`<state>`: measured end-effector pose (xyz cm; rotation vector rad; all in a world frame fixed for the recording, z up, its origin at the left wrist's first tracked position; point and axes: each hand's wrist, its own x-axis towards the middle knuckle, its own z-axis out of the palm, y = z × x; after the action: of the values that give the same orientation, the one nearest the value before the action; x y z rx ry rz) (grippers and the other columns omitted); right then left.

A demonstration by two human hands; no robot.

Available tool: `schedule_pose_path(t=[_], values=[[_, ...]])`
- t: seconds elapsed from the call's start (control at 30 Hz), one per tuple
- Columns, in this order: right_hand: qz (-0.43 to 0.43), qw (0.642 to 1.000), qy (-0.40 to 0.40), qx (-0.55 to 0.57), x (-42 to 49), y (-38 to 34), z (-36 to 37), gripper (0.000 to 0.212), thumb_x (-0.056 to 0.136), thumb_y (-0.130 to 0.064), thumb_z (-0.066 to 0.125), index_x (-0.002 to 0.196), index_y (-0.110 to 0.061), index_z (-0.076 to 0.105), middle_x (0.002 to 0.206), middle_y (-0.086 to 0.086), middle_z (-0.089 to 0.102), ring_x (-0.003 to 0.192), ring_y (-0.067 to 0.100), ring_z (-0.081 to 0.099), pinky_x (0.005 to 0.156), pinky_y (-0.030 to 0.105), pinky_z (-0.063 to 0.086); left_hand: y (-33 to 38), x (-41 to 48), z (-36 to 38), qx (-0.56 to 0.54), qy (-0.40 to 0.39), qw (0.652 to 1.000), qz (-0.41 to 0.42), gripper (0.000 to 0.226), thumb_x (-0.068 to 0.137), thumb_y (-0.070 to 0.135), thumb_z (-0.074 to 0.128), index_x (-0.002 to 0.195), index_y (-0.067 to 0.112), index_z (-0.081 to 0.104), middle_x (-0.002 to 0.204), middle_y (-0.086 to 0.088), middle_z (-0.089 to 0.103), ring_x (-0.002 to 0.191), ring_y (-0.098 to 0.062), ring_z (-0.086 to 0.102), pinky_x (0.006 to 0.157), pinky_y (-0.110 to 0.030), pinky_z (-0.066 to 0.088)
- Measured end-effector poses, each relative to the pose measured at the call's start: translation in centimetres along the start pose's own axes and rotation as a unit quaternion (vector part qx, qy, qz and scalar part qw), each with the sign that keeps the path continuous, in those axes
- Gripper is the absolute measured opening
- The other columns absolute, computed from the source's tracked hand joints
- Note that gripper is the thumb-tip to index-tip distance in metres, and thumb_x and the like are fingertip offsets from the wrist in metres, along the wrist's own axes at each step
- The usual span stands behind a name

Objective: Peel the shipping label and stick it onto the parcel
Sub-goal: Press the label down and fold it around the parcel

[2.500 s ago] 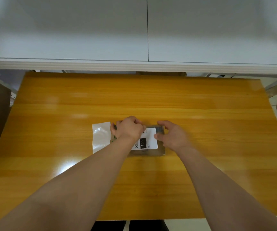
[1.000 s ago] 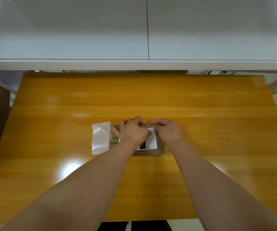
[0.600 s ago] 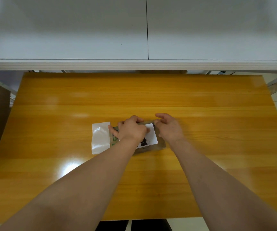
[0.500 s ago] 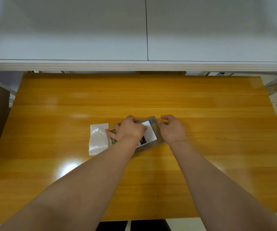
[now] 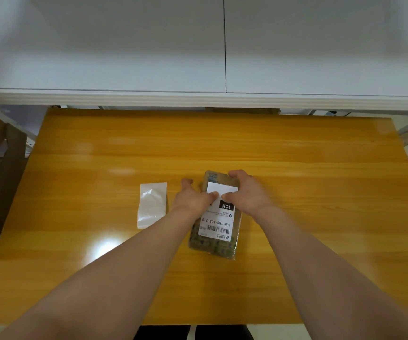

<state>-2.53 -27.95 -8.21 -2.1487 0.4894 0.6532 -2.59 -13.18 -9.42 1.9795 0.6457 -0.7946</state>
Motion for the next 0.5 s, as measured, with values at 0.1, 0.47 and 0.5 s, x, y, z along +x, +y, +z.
schedule_pose_path(t=[0.1, 0.47, 0.5], values=[[-0.015, 0.999, -0.018, -0.033, -0.1, 0.0, -0.1, 0.085, 0.075, -0.012, 0.080, 0.146, -0.027, 0.037, 0.139, 0.010, 0.040, 0.105, 0.026, 0.059, 0.087, 0.038, 0.055, -0.3, 0.1, -0.5, -0.059, -0.054, 0.995, 0.066, 0.096, 0.081, 0.014, 0.072, 0.149, 0.048, 0.014, 0.138, -0.009, 0.040, 0.103, -0.026, 0.054, 0.070, -0.032, 0.051], [-0.003, 0.996, -0.011, -0.087, 0.3, -0.4, 0.5, 0.088, 0.070, -0.025, 0.084, 0.142, -0.033, 0.034, 0.120, 0.004, 0.033, 0.092, 0.024, 0.054, 0.090, 0.041, 0.055, 0.5, 1.1, -1.5, 0.007, -0.115, 0.986, 0.123, 0.100, 0.071, -0.012, 0.070, 0.145, 0.044, 0.032, 0.137, -0.012, 0.031, 0.106, -0.031, 0.049, 0.070, -0.035, 0.053], [-0.001, 0.997, -0.006, -0.083, 0.4, -0.3, 0.6, 0.085, 0.070, -0.026, 0.083, 0.140, -0.033, 0.036, 0.117, 0.003, 0.033, 0.092, 0.024, 0.056, 0.089, 0.042, 0.056, 0.6, 1.3, -1.4, 0.004, -0.108, 0.987, 0.123, 0.096, 0.071, -0.011, 0.070, 0.141, 0.043, 0.036, 0.135, -0.013, 0.033, 0.106, -0.031, 0.051, 0.070, -0.035, 0.054]])
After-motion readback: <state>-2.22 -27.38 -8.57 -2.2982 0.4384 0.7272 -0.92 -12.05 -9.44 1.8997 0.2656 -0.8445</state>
